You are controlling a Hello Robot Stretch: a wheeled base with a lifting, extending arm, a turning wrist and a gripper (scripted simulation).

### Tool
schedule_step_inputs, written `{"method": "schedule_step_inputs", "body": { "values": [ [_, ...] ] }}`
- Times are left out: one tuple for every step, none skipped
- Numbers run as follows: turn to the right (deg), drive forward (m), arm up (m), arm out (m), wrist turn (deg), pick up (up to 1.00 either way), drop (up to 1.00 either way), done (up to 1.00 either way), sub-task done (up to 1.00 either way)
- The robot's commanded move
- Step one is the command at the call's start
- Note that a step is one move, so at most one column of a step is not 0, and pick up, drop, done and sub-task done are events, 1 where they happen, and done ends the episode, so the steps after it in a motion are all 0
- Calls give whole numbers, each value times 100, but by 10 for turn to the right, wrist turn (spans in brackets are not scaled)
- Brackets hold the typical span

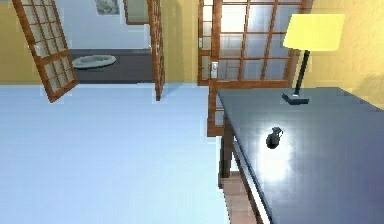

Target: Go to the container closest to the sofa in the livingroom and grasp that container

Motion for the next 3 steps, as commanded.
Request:
{"method": "schedule_step_inputs", "body": {
  "values": [
    [0, 0, 38, 0, 0, 0, 0, 0, 0],
    [0, 0, 0, 42, 0, 0, 0, 0, 0],
    [0, 0, 0, 0, 450, 0, 0, 0, 0]
  ]
}}
